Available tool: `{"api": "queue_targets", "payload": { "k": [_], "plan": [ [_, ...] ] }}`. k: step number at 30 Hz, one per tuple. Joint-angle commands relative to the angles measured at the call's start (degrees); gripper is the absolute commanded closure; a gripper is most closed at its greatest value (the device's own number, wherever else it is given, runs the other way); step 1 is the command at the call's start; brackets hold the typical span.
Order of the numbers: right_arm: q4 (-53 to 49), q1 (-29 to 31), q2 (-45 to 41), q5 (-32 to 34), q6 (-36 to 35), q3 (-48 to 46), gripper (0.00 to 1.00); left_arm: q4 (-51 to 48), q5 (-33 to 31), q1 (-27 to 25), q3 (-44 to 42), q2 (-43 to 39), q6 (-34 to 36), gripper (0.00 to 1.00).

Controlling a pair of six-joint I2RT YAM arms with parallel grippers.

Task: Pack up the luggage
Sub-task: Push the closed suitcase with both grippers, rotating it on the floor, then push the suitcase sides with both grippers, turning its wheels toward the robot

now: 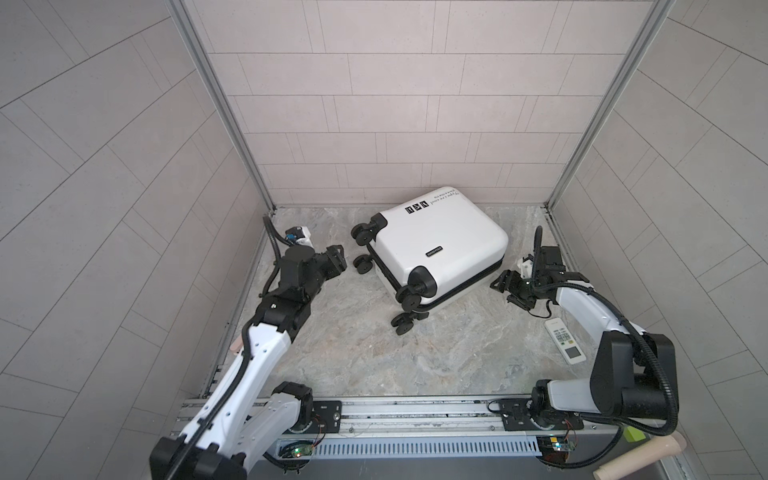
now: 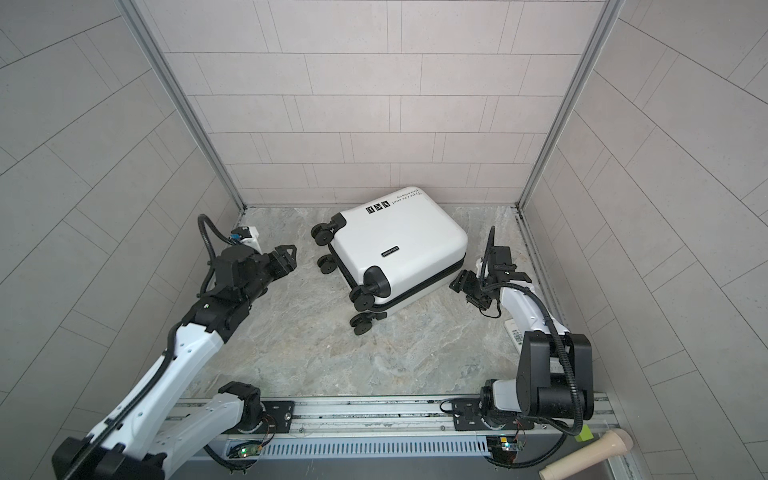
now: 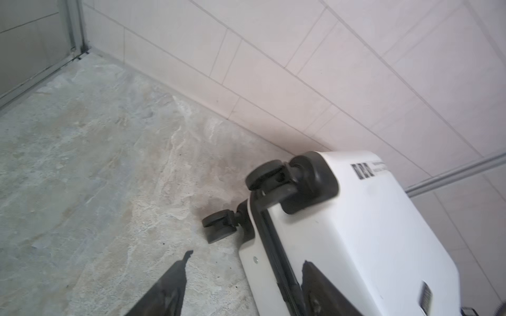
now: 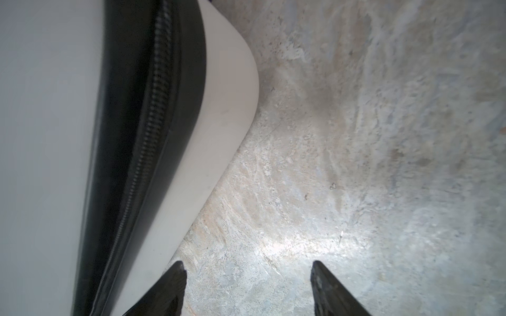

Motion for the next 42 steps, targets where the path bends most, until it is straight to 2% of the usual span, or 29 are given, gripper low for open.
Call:
{"api": "queue_targets", "payload": {
  "k": [1, 6, 9, 14, 18, 23, 28, 36, 42],
  "plan": [
    [-0.9, 1.2, -2.3, 0.9, -0.3, -1.3, 0.27, -2.4, 7.4, 4.2, 4.5, 10.2, 1.1, 0.29],
    [-0.6, 2.2, -1.8, 1.1, -0.8, -2.2, 0.28, 3.1, 15.9, 11.3, 13.1, 27.1, -0.9, 0.3],
    [-0.5, 2.3, 0.6, 1.0, -1.4, -1.4, 0.28, 4.7, 22.1, 13.6, 19.7, 37.9, -1.9, 0.32],
    [0.7, 2.2, 4.8, 0.8, -1.5, 1.1, 0.28, 3.4, 28.8, 13.6, 30.7, 51.5, -1.3, 0.38],
    [1.7, 2.3, 8.8, -0.5, -1.1, 3.7, 0.29, -0.2, 29.3, 12.4, 36.4, 57.3, 1.2, 0.42],
    [3.2, 3.0, 13.4, -1.6, -0.2, 6.7, 0.3, -1.3, 32.0, 10.7, 38.4, 61.4, 2.0, 0.47],
    [4.1, 3.4, 17.4, -2.0, 0.7, 10.4, 0.31, -2.2, 32.3, 8.9, 35.3, 62.0, 3.8, 0.52],
    [4.2, 3.9, 23.9, -2.9, 1.3, 16.7, 0.32, 9.2, 35.1, 7.7, 21.5, 58.3, -0.4, 0.57],
    [2.1, 4.1, 29.0, -3.9, 1.0, 24.1, 0.32, 17.7, 34.8, 5.6, 10.8, 53.1, -3.7, 0.59]
  ]
}}
